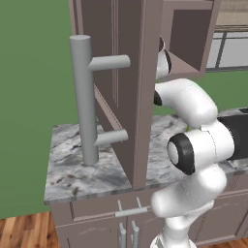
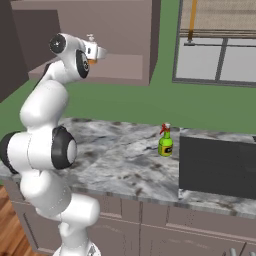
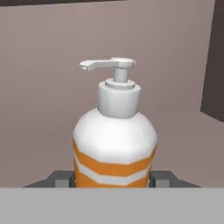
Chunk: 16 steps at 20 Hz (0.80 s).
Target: Locate and retrieve the soap dispenser and spray from the cabinet. Place them next to the sink.
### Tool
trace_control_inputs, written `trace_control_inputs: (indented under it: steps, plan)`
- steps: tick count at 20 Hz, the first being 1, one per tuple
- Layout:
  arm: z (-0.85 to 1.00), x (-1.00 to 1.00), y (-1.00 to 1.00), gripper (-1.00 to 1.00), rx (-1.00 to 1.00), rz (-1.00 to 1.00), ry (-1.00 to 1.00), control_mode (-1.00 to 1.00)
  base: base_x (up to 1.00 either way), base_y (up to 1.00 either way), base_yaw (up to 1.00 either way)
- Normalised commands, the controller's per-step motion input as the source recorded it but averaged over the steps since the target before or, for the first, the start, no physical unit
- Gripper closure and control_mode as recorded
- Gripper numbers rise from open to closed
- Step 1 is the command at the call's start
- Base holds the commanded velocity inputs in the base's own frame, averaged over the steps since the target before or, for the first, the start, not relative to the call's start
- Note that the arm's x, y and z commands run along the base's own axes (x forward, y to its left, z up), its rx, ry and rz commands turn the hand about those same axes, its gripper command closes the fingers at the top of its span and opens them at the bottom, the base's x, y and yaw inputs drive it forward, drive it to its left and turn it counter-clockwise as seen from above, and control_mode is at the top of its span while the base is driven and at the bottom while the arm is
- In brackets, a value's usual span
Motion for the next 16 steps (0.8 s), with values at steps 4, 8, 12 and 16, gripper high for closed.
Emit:
trace_control_inputs:
  steps: [4,8,12,16]
  plan:
    - [0.27,-0.44,0.02,1.00,0.03,-0.03,-0.04,-1.00,0.00,0.00,0.00]
    - [0.28,-0.44,0.01,1.00,0.01,-0.01,-0.02,-1.00,0.00,0.00,0.00]
    - [0.14,-0.49,0.00,1.00,0.00,0.00,-0.02,-1.00,0.00,0.00,0.00]
    - [0.23,-0.59,0.00,1.00,0.00,0.00,-0.01,-1.00,0.00,0.00,0.00]
